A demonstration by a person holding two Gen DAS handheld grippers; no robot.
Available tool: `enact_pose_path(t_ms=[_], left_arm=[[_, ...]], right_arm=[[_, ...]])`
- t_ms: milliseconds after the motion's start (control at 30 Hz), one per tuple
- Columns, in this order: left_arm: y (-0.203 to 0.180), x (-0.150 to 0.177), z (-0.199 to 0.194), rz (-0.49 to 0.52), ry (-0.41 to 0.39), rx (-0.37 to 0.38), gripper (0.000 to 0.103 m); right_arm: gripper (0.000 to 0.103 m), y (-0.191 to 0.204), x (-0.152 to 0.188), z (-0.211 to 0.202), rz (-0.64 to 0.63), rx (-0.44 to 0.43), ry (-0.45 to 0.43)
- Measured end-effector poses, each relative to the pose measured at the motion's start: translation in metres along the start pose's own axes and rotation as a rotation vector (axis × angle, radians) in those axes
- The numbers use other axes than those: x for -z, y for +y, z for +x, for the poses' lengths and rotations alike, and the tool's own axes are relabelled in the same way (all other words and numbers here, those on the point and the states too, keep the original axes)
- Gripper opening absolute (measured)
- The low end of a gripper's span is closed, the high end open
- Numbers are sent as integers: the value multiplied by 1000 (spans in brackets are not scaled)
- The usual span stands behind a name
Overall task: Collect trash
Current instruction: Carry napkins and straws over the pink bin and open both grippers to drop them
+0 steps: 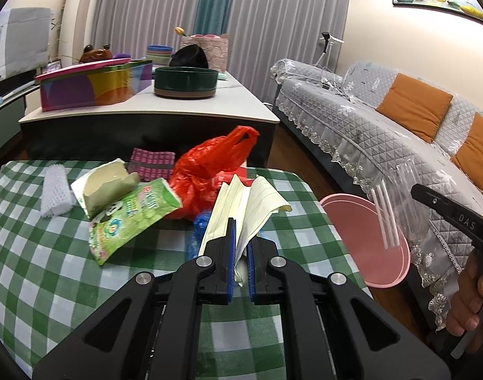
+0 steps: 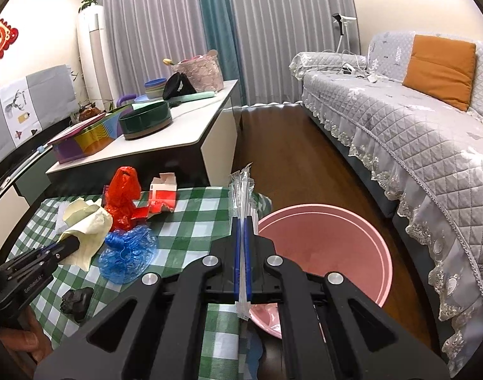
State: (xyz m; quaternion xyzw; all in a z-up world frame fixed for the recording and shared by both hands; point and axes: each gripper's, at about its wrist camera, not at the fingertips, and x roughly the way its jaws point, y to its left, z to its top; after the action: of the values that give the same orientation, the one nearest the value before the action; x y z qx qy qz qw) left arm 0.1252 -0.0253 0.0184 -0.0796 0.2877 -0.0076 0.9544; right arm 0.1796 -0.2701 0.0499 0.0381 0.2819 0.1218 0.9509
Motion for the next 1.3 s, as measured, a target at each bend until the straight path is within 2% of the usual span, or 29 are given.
enact_pose_path(t_ms=[400,900,1300], left_arm=[[-32,2,14,37,32,53,6],[-87,-18,38,70,33,124,6],[-139,-32,70,116,43,187,6]], right_arm=[[2,-29,-5,-8,31,38,-9],[2,-58,-16,-5,92,68,-3],[2,-81,-24,4,67,163,-21]])
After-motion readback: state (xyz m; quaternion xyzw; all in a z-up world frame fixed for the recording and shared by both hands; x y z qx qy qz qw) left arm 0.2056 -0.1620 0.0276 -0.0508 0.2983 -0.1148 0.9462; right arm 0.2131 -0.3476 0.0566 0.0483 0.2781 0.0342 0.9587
